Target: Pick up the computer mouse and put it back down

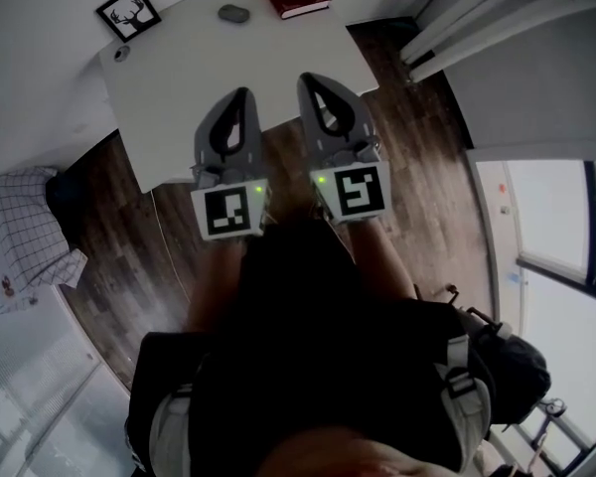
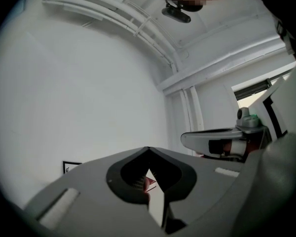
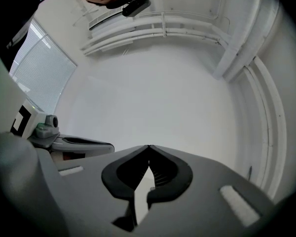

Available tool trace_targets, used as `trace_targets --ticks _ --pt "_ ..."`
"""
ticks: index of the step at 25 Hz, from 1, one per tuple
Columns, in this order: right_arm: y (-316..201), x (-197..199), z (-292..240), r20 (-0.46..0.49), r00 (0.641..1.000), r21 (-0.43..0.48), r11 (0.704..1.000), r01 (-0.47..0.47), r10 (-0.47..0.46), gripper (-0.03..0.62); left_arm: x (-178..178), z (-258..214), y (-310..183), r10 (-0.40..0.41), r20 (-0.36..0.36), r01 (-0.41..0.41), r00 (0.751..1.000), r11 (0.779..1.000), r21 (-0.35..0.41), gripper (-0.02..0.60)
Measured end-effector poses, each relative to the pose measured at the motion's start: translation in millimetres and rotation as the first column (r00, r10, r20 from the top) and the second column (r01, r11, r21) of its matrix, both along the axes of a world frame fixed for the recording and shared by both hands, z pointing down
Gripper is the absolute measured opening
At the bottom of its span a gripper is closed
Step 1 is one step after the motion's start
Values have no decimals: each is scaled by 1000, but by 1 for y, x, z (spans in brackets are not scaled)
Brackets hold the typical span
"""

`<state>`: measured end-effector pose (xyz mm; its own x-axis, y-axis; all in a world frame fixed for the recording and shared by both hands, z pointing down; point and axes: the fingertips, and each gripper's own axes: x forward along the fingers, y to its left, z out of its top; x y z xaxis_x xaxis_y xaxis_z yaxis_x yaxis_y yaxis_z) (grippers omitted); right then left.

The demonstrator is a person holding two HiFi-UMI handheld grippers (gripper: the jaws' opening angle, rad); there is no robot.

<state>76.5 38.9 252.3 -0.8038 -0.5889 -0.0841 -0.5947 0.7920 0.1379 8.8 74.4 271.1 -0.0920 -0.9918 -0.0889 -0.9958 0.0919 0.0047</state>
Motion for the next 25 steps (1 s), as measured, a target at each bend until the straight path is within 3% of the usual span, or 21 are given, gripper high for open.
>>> trace_targets --ticks 18,25 --pt "-9 67 -12 9 1000 52 999 8 -8 12 82 -15 -26 40 -30 -40 999 999 29 0" --pt "-19 88 -12 15 1000 26 1000 -3 2 12 106 -18 -35 56 -11 -56 998 998 20 0"
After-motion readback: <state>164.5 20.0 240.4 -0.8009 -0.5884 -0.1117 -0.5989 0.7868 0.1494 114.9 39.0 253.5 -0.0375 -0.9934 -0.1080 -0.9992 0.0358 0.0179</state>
